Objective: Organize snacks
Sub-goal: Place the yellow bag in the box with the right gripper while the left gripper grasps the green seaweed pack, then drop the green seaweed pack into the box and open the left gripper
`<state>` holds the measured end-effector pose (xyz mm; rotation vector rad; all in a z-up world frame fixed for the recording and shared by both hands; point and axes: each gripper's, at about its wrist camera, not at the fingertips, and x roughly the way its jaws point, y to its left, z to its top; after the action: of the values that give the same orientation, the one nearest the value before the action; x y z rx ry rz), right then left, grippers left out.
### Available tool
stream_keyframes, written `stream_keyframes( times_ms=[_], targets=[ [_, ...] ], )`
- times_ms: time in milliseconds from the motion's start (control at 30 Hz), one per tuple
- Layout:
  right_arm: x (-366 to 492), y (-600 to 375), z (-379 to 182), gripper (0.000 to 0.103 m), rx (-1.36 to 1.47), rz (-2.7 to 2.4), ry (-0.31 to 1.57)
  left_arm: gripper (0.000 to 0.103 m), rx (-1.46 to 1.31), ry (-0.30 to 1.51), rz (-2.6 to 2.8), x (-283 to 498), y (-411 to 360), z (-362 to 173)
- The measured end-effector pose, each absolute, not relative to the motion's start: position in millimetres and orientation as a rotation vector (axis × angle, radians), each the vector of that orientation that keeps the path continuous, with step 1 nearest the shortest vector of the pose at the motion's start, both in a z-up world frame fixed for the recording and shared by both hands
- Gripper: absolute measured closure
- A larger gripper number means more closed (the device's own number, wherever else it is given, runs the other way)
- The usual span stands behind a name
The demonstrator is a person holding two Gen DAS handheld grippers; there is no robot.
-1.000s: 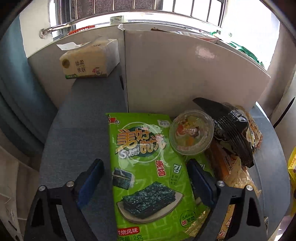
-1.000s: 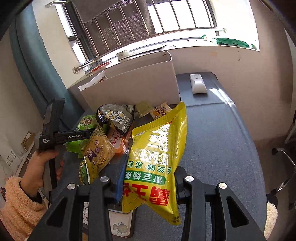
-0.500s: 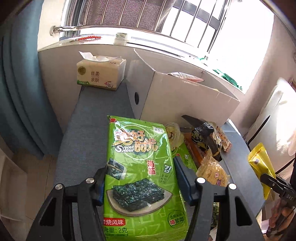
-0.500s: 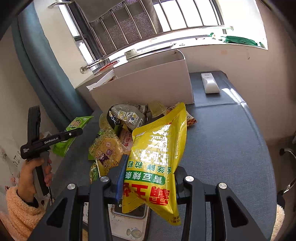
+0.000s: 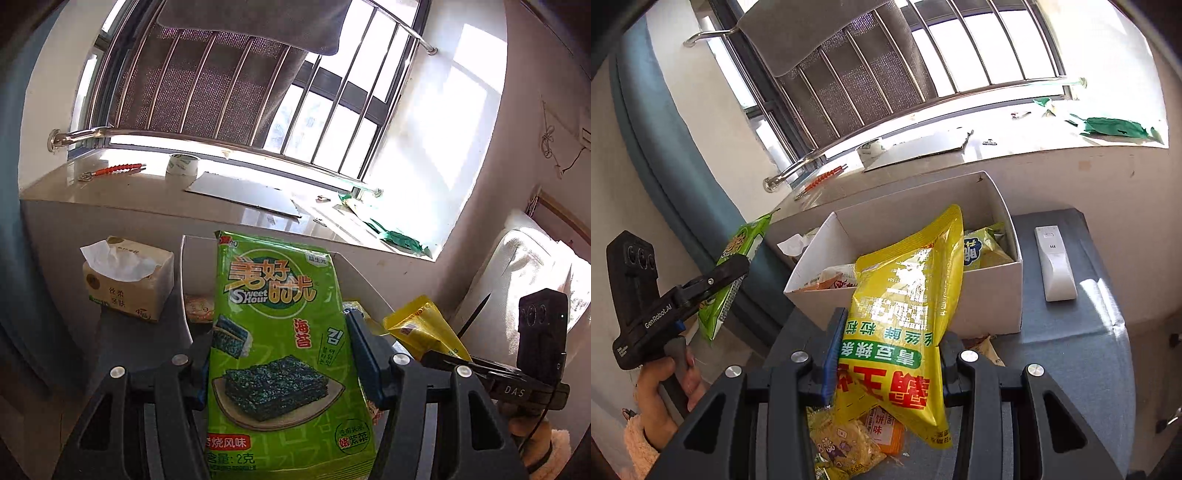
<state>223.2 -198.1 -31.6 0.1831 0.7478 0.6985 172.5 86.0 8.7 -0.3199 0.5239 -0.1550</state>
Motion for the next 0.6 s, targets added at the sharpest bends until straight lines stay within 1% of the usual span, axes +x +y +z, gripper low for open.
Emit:
stream_keyframes(
  times_ms=[100,233,300,333,367,400,433,600],
  targets=[
    [259.2,-186.3,-17.3,0.060,0.188,0.678,0.744,0.038,-0.287,0.549,-0.130,216.5,83.8,15.6],
    [299.3,-171.6,-4.2,0.059,0.191,0.682,0.740,0.038,-0.328,0.596,-0.122,261.2,87.6,14.8],
    [314.3,-162.6,-0.6,0.058,0.172,0.677,0.734,0.035,-0.319,0.610,-0.128,276.5,86.5,14.3],
    [321.0,-157.4,-0.5,0.048,0.169,0.681,0.740,0.034,-0.319,0.615,-0.132,282.4,86.7,13.4],
    [328.0,-152.8,-1.4,0.034,0.171,0.682,0.750,0.022,-0.317,0.621,-0.123,287.4,86.6,12.9],
    [334.3,-150.9,-2.8,0.021,0.184,0.677,0.760,0.000,-0.310,0.635,-0.109,292.1,85.9,12.1],
    [341.1,-149.1,-4.3,0.000,0.200,0.667,0.771,0.000,-0.303,0.646,-0.089,293.6,85.6,10.6],
    [348.1,-156.9,-8.3,0.000,0.260,0.635,0.754,0.000,-0.297,0.678,-0.065,291.5,86.7,5.9]
  ],
)
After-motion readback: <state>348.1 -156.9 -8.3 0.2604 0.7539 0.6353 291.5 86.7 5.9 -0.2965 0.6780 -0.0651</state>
